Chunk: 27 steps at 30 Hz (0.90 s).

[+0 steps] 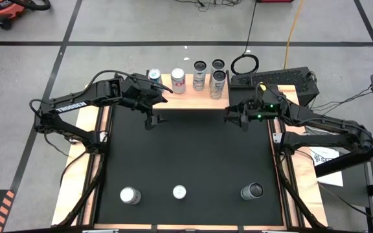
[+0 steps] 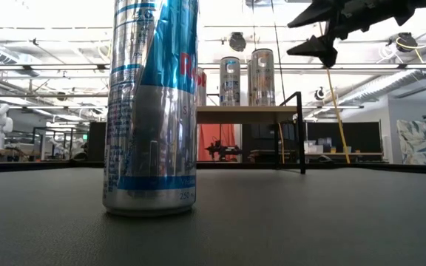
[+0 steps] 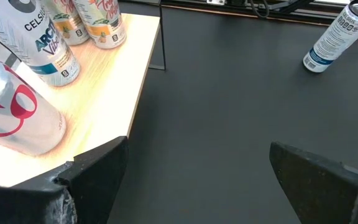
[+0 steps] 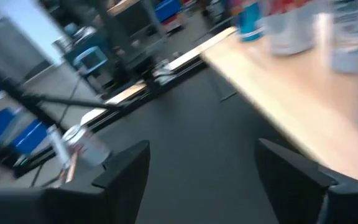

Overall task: Place canned beverage on shelf
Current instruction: Put the white blue soda can on the shelf aligned with the other white blue soda can

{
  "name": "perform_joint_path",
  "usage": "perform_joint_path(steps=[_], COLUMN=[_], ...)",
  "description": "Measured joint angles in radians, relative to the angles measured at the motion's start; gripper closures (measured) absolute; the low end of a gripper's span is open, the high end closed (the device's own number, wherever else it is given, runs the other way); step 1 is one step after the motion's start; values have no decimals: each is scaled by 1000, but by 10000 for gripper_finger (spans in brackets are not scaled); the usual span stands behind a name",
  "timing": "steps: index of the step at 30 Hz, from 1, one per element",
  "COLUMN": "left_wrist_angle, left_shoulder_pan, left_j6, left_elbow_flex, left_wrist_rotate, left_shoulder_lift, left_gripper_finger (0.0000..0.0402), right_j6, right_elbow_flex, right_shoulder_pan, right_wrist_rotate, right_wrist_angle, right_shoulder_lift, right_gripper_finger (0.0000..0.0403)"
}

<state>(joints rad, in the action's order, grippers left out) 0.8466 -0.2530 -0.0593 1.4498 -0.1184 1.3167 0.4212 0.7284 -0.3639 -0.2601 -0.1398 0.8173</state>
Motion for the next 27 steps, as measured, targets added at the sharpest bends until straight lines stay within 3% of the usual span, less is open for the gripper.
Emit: perform_joint_path(steps=[10,14,21,27], left_wrist_angle=[58,78,91,133], left_shoulder_pan=[0,15,98,196], left_j6=[-7,-6,1,28], left_elbow_flex=[0,0,0,0], left_wrist_rotate=[0,0,-13,-14], left_shoulder_lift=[0,0,0,0], left_gripper_finger=[8,8,8,8], right_j6=[15,37,20,122], right_elbow_flex=[0,18,175,331], right_shoulder_pan=[198,291,492,641], right_wrist_rotate=[18,114,348,559], right_wrist_angle=[-16,-46,-220,-529], right_shoulder_lift=[-15,-14,4,55], right_gripper_finger=[149,150,150,150])
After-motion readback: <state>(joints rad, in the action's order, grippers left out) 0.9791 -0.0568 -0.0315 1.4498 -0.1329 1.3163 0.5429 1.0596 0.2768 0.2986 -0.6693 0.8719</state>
